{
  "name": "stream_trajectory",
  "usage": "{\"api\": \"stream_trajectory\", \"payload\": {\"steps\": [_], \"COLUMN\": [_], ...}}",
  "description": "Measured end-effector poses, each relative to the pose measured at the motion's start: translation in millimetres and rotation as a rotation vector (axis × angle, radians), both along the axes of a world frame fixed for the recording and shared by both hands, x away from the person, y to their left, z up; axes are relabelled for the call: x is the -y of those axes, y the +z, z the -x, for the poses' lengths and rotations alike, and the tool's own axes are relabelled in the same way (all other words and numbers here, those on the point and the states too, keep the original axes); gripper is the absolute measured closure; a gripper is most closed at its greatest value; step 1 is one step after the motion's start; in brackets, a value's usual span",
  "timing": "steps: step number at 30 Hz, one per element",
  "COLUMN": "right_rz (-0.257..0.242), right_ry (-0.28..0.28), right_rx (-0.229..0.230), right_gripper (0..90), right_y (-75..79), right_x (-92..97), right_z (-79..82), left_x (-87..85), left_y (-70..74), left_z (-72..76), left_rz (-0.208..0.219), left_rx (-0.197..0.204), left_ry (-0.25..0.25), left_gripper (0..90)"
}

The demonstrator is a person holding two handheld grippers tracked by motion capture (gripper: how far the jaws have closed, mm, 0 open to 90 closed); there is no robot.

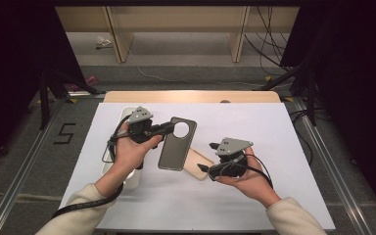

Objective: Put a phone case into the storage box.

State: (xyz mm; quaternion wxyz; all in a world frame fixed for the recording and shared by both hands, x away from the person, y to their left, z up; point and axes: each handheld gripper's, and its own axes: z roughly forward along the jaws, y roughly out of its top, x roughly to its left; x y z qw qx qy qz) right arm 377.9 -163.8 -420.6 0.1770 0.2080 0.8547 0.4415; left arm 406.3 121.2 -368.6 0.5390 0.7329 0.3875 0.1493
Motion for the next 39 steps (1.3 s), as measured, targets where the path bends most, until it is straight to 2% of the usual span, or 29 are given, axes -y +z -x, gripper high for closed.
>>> {"api": "stream_trajectory", "payload": {"steps": [11, 24, 39], "right_rz": [-0.031, -0.058, -0.087], "right_ry": [-0.059, -0.092, -0.139], "right_rx": [-0.001, 0.001, -0.002], "right_gripper": [16.9, 16.4, 16.2], "right_y": [-1.5, -1.9, -3.3], "right_x": [13.3, 22.9, 32.9], "right_z": [-1.3, -0.4, 0.2], "left_x": [-14.1, -27.8, -46.0], "left_y": [0.3, 16.1, 26.6], "left_z": [6.7, 12.0, 8.5], "left_rz": [0.032, 0.052, 0.074], "left_rx": [0.033, 0.092, 0.117], "left_ry": [0.011, 0.032, 0.060], "left_gripper": [81.6, 81.6, 81.6]}}
